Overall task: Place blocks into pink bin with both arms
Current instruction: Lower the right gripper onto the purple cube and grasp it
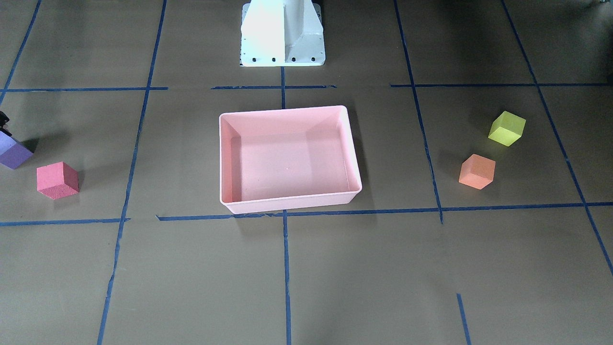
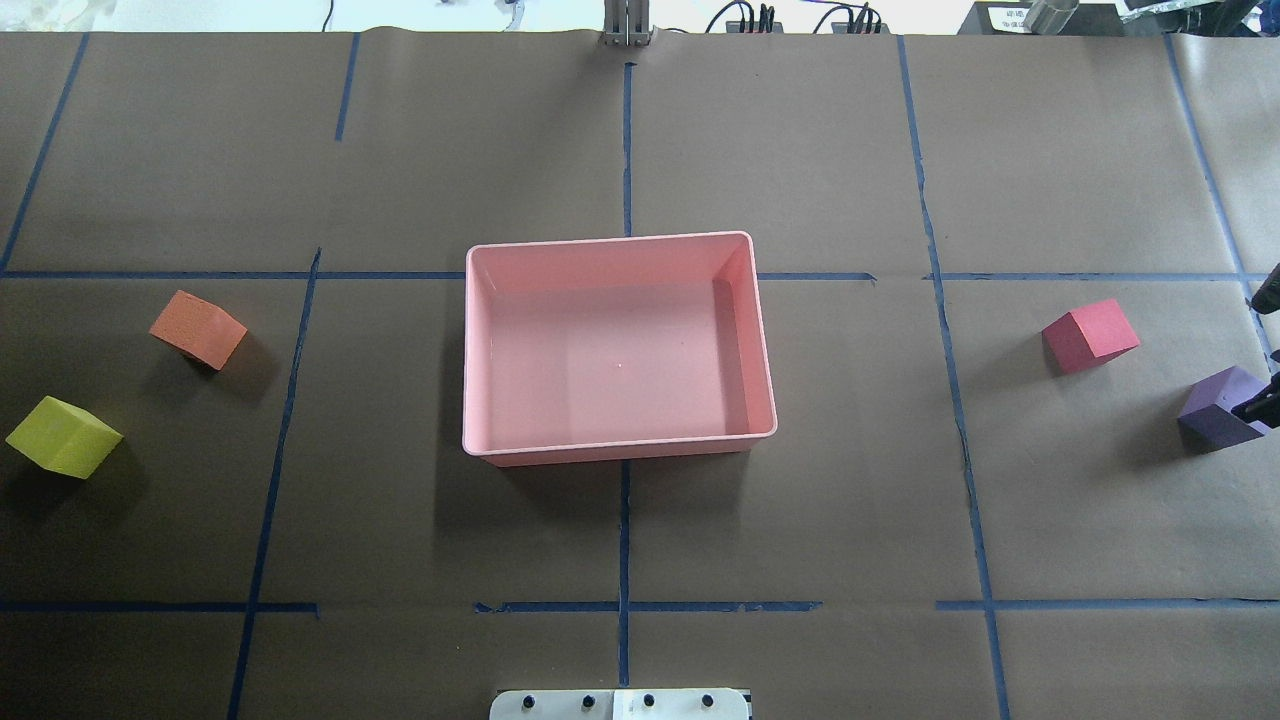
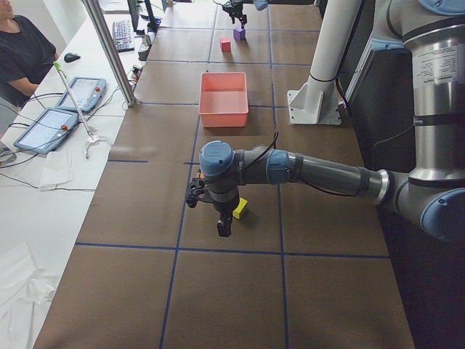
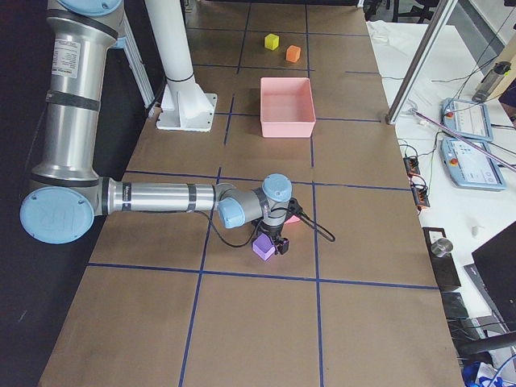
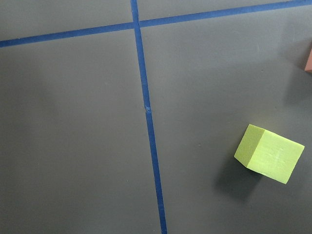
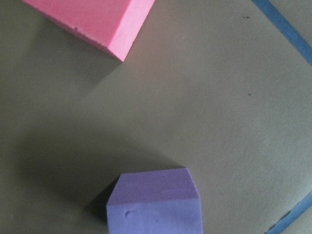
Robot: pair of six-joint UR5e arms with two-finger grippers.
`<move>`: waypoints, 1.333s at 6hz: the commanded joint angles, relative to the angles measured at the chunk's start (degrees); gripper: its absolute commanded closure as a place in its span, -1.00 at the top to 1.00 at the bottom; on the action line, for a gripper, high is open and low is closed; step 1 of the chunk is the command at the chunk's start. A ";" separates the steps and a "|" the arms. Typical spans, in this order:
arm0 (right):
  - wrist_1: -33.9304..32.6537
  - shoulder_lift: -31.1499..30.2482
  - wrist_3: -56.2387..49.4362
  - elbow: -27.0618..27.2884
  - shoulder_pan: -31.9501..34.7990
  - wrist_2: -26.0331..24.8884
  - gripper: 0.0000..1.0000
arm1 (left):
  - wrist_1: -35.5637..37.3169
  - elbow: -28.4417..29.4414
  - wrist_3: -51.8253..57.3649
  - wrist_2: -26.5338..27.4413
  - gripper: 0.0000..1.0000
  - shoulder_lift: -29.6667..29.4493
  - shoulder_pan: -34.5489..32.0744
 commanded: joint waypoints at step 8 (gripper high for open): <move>0.18 0.20 -0.17 -1.83 -3.49 2.88 -0.31 | -0.12 -0.27 0.00 0.00 1.00 -0.21 0.00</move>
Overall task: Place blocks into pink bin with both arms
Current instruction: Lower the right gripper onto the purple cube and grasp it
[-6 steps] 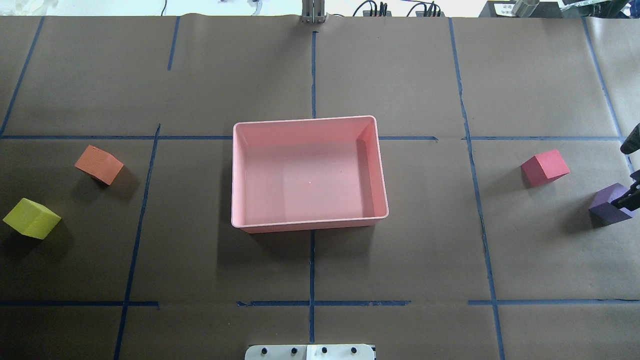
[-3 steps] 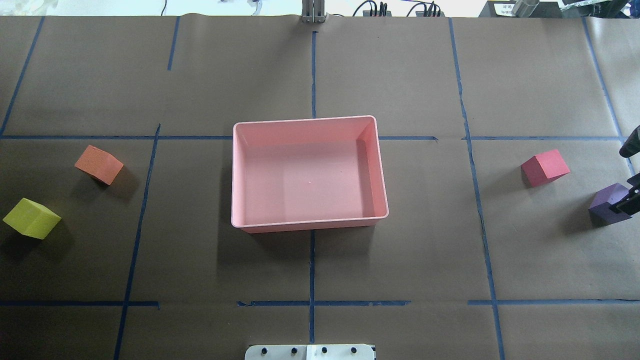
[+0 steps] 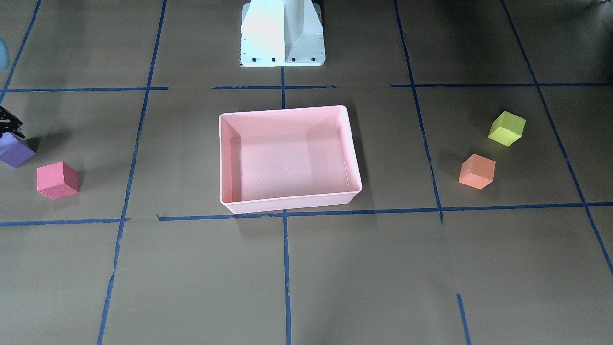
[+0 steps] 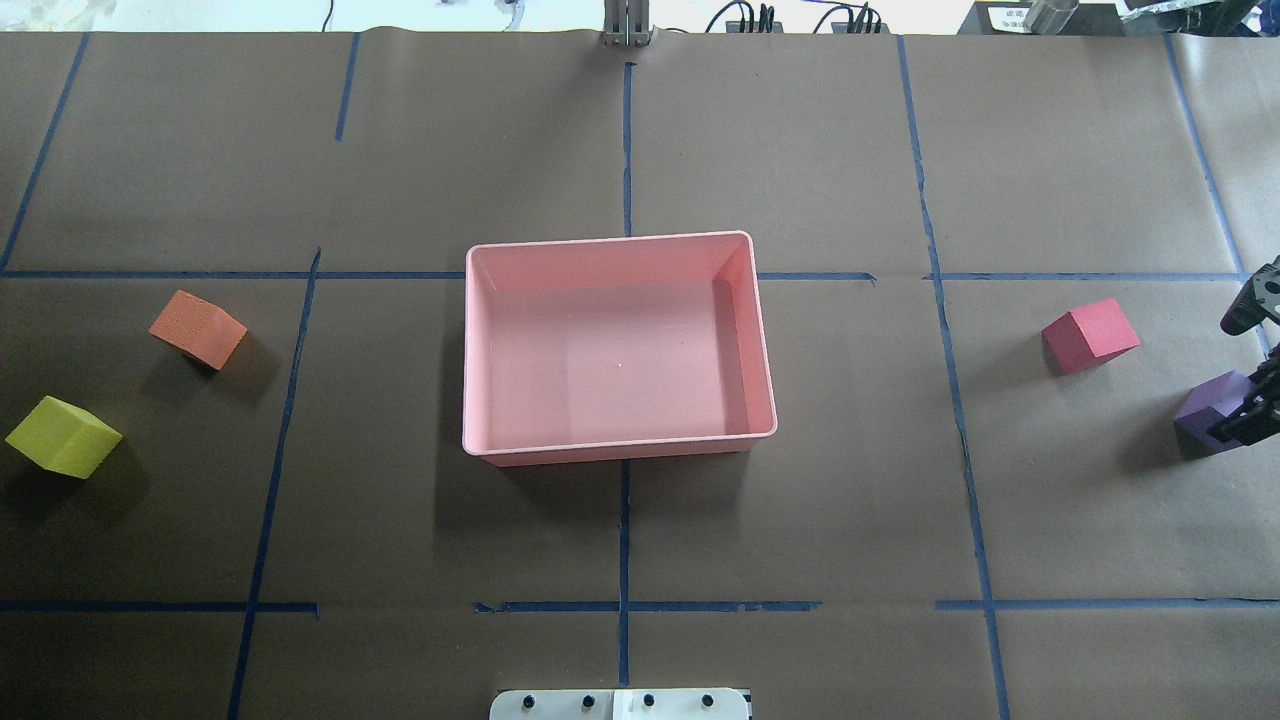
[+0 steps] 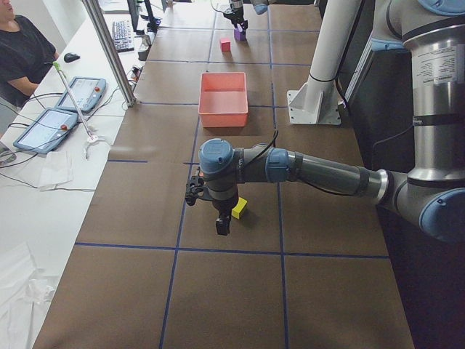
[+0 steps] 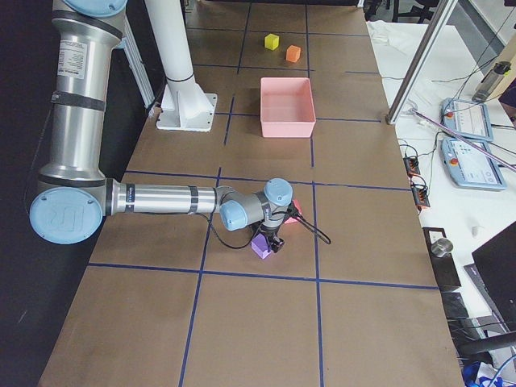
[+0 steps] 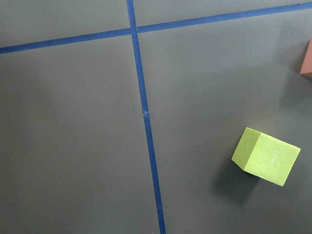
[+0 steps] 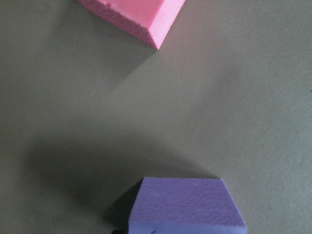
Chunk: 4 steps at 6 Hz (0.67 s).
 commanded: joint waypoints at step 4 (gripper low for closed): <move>-12.85 -1.95 21.21 24.58 0.69 6.27 -1.00 | -0.02 0.00 0.00 -0.09 1.00 0.00 0.00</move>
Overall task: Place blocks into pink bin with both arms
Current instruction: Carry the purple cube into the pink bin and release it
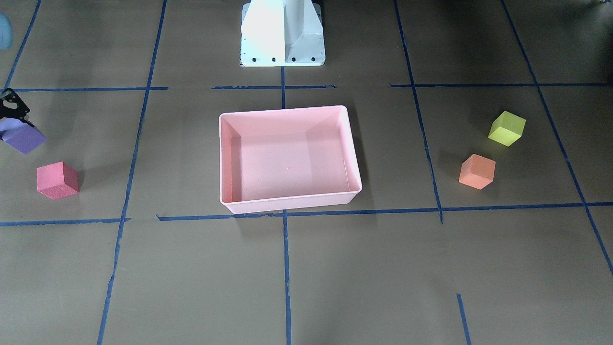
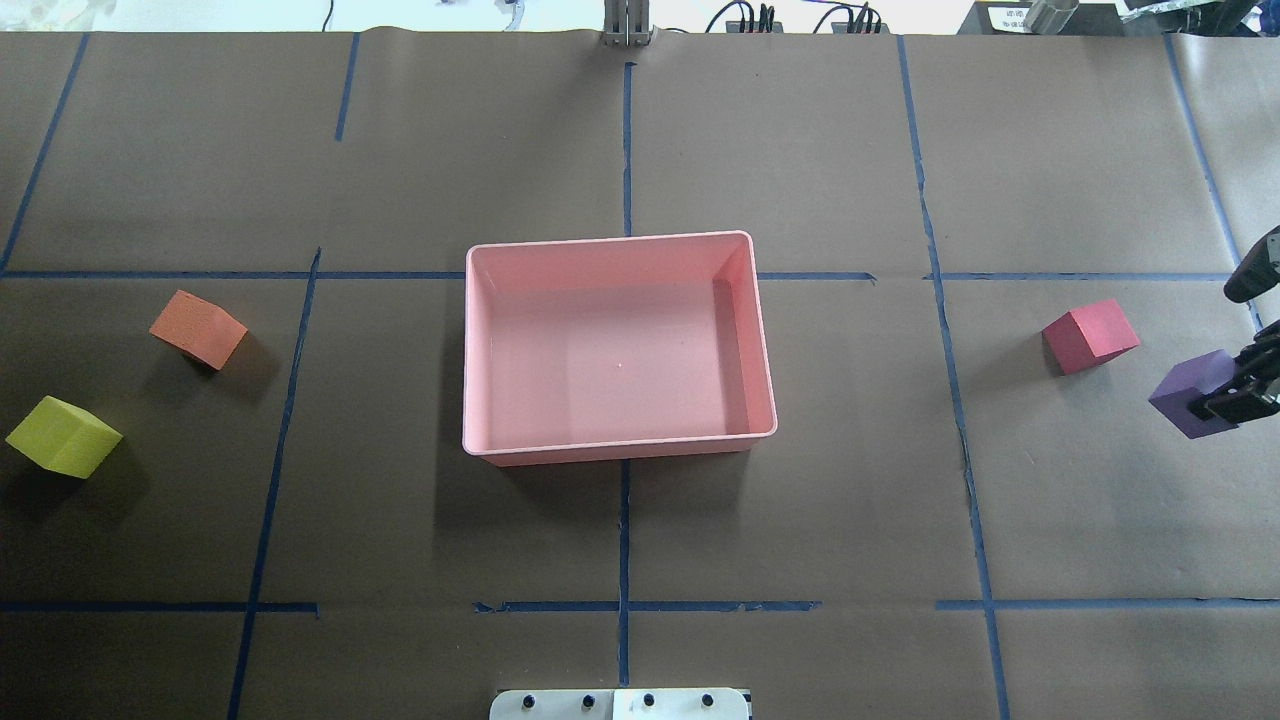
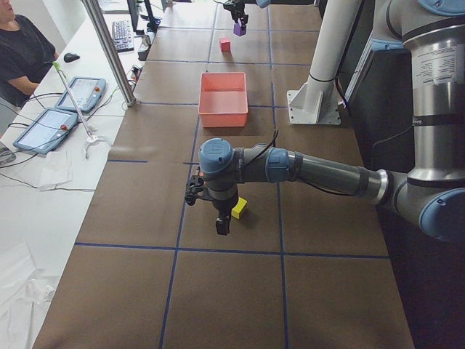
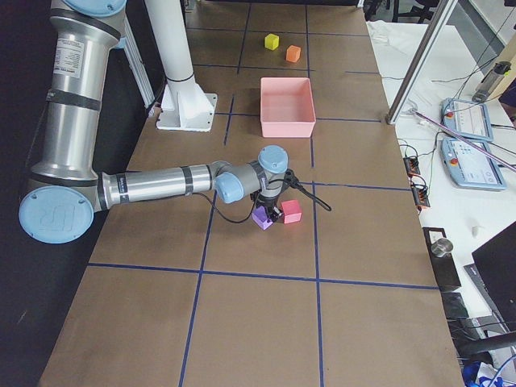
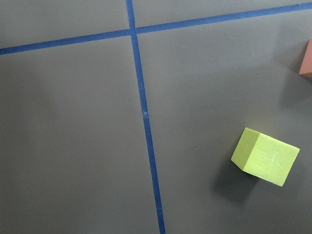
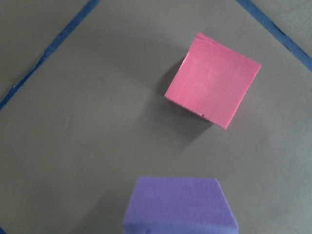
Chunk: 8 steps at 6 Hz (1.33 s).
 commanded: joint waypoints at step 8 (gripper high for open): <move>-0.47 45.65 88.47 -8.05 -33.62 -23.07 -1.00 | -0.40 0.86 0.70 0.07 1.00 0.35 0.09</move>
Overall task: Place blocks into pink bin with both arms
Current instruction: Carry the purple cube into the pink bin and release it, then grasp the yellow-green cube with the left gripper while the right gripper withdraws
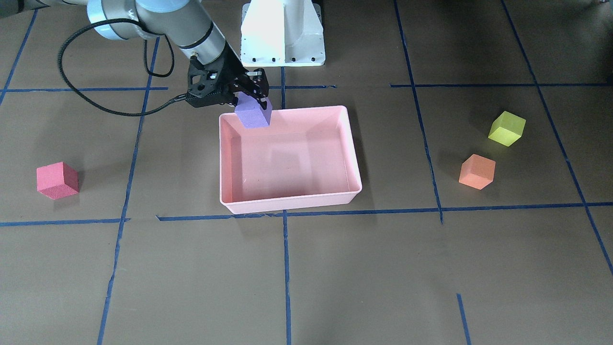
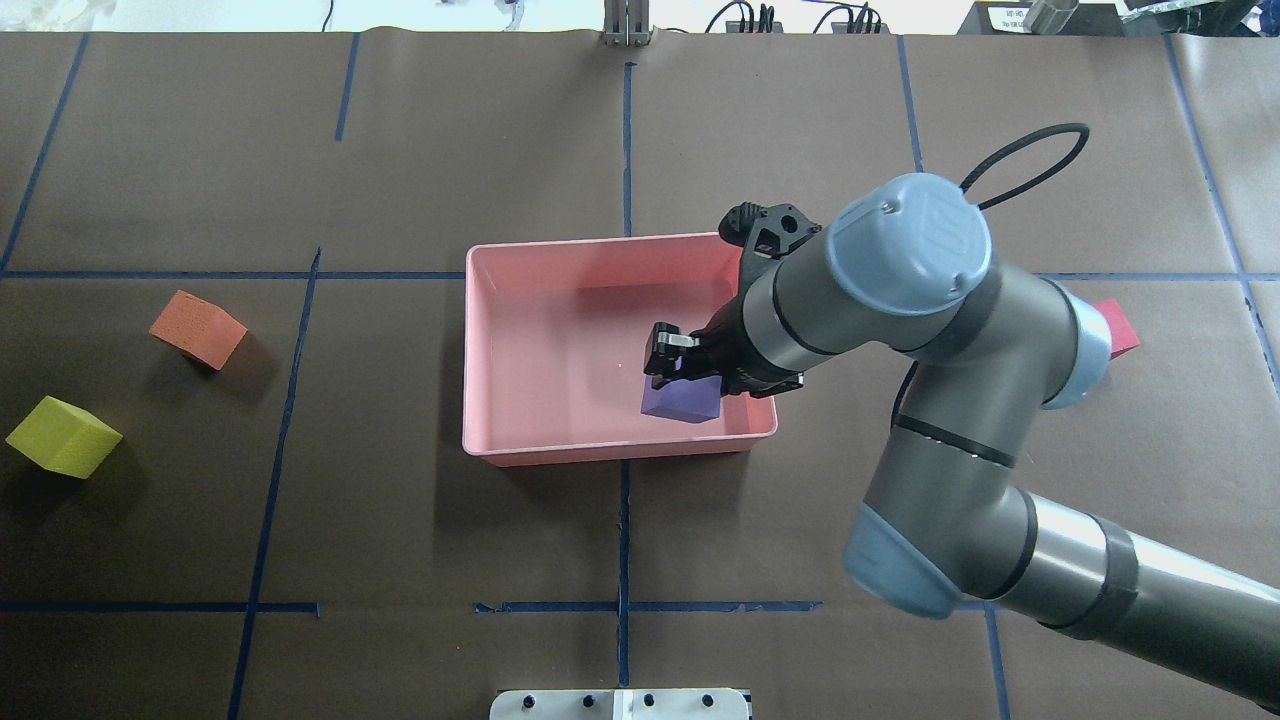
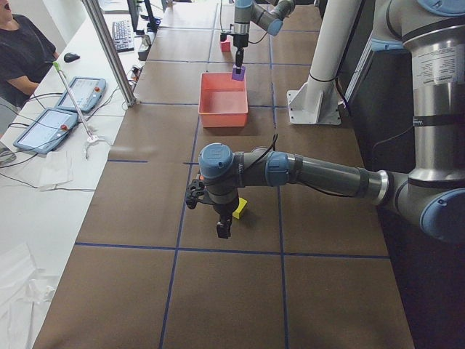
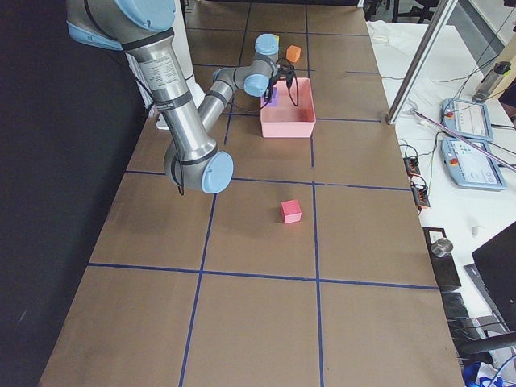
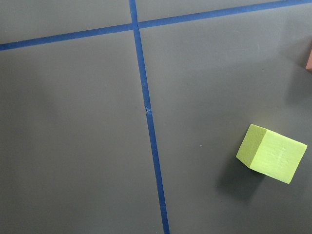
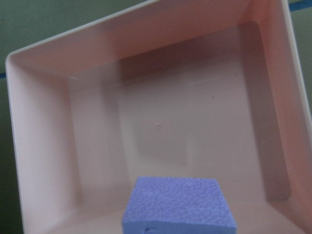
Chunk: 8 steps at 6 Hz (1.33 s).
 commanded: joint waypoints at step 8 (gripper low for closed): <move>-0.10 -7.90 -0.77 5.73 11.46 14.72 1.00 | -32.59 5.99 -11.87 0.55 1.00 1.00 24.48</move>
